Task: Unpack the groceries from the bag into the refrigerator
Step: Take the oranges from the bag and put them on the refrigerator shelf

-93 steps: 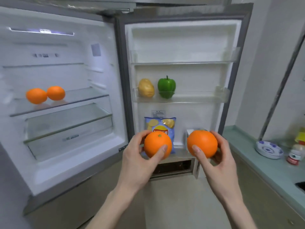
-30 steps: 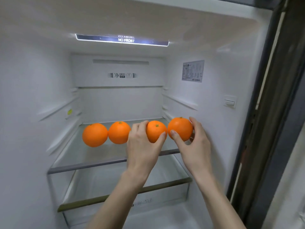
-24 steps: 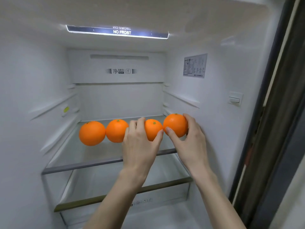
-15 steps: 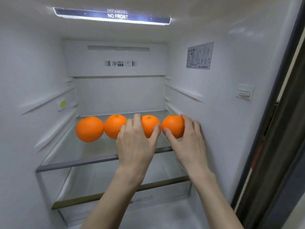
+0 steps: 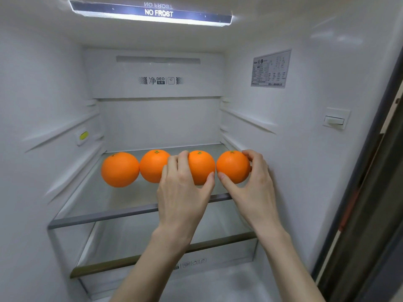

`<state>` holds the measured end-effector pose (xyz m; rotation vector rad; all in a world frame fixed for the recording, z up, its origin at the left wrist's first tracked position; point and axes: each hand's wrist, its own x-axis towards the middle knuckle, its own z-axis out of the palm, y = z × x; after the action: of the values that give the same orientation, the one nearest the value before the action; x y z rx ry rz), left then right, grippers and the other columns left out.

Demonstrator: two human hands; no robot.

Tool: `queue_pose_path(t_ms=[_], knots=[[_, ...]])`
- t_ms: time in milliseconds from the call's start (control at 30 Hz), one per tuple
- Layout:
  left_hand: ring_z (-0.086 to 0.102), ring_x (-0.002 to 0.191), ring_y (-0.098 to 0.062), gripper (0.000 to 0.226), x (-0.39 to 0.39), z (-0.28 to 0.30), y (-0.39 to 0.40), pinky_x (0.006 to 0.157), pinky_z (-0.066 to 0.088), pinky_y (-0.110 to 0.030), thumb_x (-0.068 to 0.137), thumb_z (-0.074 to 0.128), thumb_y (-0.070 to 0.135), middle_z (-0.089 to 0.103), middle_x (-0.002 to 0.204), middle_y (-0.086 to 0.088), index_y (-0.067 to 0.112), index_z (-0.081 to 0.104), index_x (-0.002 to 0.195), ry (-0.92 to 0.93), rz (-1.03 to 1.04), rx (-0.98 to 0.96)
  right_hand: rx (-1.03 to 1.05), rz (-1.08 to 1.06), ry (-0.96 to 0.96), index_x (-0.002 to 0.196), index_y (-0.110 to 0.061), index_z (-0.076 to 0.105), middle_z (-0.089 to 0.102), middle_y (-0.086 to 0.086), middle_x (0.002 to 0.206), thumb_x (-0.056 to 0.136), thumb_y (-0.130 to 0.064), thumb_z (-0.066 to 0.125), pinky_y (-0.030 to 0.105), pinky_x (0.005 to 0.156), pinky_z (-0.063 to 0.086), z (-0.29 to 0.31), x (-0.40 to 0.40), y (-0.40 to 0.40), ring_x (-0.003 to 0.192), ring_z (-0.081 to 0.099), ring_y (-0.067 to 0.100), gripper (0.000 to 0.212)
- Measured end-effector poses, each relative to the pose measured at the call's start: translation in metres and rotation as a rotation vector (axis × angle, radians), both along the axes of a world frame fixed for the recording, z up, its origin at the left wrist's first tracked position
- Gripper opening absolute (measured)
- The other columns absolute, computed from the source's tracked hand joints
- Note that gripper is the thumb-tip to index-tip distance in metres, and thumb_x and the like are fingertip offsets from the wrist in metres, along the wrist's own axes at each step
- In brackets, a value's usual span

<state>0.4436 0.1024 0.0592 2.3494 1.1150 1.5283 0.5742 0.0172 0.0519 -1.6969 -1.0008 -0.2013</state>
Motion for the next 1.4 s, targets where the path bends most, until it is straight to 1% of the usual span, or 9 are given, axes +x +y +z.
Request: queue_pose_path(t_ms=[100, 200, 267, 400, 767, 1000, 1167, 1267, 1400], knots=[[0.056, 0.096, -0.015, 0.058, 0.001, -0.001, -0.001, 0.069, 0.048, -0.030, 0.087, 0.073, 0.050, 0.059, 0.115, 0.001, 0.020, 0.053, 0.133, 0.021, 0.004, 0.020, 0.010, 0.006, 0.014, 0.143, -0.031, 0.040, 0.049, -0.008, 0.141, 0.080, -0.042, 0.086, 0.015, 0.080, 0.042, -0.001, 0.002, 0.002, 0.122, 0.050, 0.013, 0.078], [0.057, 0.098, -0.016, 0.061, 0.003, -0.001, 0.000, 0.070, 0.053, -0.032, 0.087, 0.072, 0.052, 0.059, 0.117, 0.001, 0.020, 0.053, 0.135, 0.032, -0.004, 0.030, -0.001, -0.006, 0.018, 0.154, -0.033, 0.030, 0.043, -0.007, 0.151, 0.080, -0.044, 0.086, 0.029, 0.092, 0.048, -0.001, 0.001, 0.001, 0.130, 0.046, 0.013, 0.093], [0.057, 0.098, -0.017, 0.062, 0.003, -0.001, 0.001, 0.070, 0.053, -0.032, 0.087, 0.072, 0.053, 0.060, 0.117, 0.000, 0.019, 0.053, 0.135, 0.034, -0.004, 0.030, 0.001, -0.007, 0.024, 0.156, -0.034, 0.026, 0.041, -0.006, 0.153, 0.081, -0.045, 0.085, 0.033, 0.097, 0.050, -0.001, 0.001, 0.001, 0.135, 0.046, 0.017, 0.097], [0.054, 0.097, -0.015, 0.060, 0.003, -0.002, 0.001, 0.069, 0.050, -0.030, 0.087, 0.073, 0.052, 0.060, 0.116, 0.000, 0.019, 0.054, 0.134, 0.027, -0.002, 0.033, -0.010, -0.010, 0.020, 0.157, -0.034, 0.026, 0.041, -0.006, 0.153, 0.081, -0.046, 0.085, 0.029, 0.095, 0.044, -0.001, 0.001, 0.002, 0.136, 0.045, 0.017, 0.097], [0.058, 0.101, -0.021, 0.060, -0.007, -0.002, -0.002, 0.080, 0.053, -0.037, 0.088, 0.073, 0.050, 0.061, 0.118, -0.003, 0.016, 0.055, 0.134, 0.032, -0.002, 0.066, -0.015, -0.032, -0.012, 0.159, -0.034, 0.023, 0.038, -0.007, 0.155, 0.085, -0.050, 0.079, 0.034, 0.102, 0.047, 0.002, -0.007, -0.006, 0.139, 0.043, 0.016, 0.094], [0.057, 0.105, -0.019, 0.053, -0.031, -0.003, -0.013, 0.084, 0.053, -0.035, 0.092, 0.069, 0.047, 0.061, 0.117, 0.000, 0.017, 0.054, 0.133, 0.047, -0.052, 0.115, -0.032, -0.169, -0.226, 0.157, -0.028, 0.030, 0.044, -0.003, 0.154, 0.094, -0.055, 0.065, 0.036, 0.108, 0.046, 0.004, -0.024, -0.031, 0.138, 0.046, 0.017, 0.077], [0.058, 0.116, -0.023, 0.047, -0.046, -0.008, -0.028, 0.098, 0.048, -0.037, 0.096, 0.065, 0.042, 0.063, 0.124, -0.004, 0.014, 0.058, 0.133, 0.052, -0.127, 0.188, -0.054, -0.258, -0.430, 0.154, -0.022, 0.042, 0.049, -0.001, 0.151, 0.100, -0.054, 0.057, 0.036, 0.108, 0.045, -0.004, -0.035, -0.054, 0.136, 0.050, 0.020, 0.065], [0.056, 0.124, -0.024, 0.049, -0.053, -0.017, -0.047, 0.107, 0.044, -0.038, 0.098, 0.063, 0.042, 0.062, 0.130, -0.005, 0.012, 0.058, 0.136, 0.081, -0.157, 0.211, -0.127, -0.285, -0.522, 0.154, -0.020, 0.045, 0.049, 0.000, 0.154, 0.100, -0.055, 0.053, 0.035, 0.114, 0.038, -0.010, -0.042, -0.075, 0.141, 0.048, 0.021, 0.065], [0.054, 0.131, -0.026, 0.054, -0.061, -0.029, -0.071, 0.112, 0.043, -0.043, 0.098, 0.060, 0.043, 0.060, 0.137, -0.008, 0.011, 0.058, 0.140, 0.119, -0.149, 0.217, -0.192, -0.220, -0.499, 0.159, -0.024, 0.036, 0.040, -0.005, 0.162, 0.103, -0.056, 0.052, 0.033, 0.123, 0.026, -0.013, -0.050, -0.103, 0.150, 0.037, 0.015, 0.067]])
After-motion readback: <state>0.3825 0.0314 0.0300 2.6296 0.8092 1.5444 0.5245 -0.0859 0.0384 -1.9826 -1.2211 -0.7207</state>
